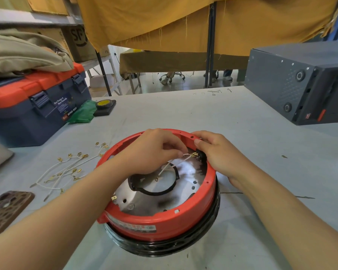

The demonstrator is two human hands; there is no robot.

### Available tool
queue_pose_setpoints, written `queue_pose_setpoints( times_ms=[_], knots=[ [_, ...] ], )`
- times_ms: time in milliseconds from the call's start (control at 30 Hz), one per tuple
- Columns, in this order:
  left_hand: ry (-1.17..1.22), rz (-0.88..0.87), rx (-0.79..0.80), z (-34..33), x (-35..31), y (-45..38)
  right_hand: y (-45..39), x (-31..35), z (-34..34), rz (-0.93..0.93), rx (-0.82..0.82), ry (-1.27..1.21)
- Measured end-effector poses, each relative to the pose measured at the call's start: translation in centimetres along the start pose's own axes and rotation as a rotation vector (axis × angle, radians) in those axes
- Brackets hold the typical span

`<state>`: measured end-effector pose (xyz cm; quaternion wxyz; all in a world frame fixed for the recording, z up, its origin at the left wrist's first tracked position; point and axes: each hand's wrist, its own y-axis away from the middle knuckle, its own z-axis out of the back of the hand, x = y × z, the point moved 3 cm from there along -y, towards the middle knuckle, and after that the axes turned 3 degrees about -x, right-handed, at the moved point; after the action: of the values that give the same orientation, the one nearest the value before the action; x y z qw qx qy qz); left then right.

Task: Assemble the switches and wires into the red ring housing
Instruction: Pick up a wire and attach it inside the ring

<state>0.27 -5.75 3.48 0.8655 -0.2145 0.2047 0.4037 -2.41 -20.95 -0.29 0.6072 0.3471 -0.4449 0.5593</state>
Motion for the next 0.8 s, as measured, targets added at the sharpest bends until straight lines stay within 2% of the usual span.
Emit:
queue_pose_setpoints(
  times_ms=[100,300,400,500,633,800],
  knots=[
    [0.08,0.018,-0.061,1.5,1.1,1.2,-0.1,-0.1,0.1,-0.007,0.002,-0.005],
    [0.174,0.146,-0.356,4.9,5.9,5.3,-0.1,-0.2,0.3,-0.018,0.01,-0.018],
    [0.159,0.256,-0.506,6.3,9.2,7.7,0.0,-0.3,0.4,-0.016,0.005,-0.013],
    [0.068,0.4,-0.57,7.2,12.7,9.7,0.0,-0.3,0.3,-0.02,0.006,-0.026],
    [-0.157,0.552,-0.447,7.5,16.4,11.3,0.0,-0.3,0.2,-0.023,0.019,-0.057],
    [-0.271,0.584,-0.25,6.8,17.5,11.1,0.0,-0.3,0.3,-0.028,0.021,-0.048]
  ],
)
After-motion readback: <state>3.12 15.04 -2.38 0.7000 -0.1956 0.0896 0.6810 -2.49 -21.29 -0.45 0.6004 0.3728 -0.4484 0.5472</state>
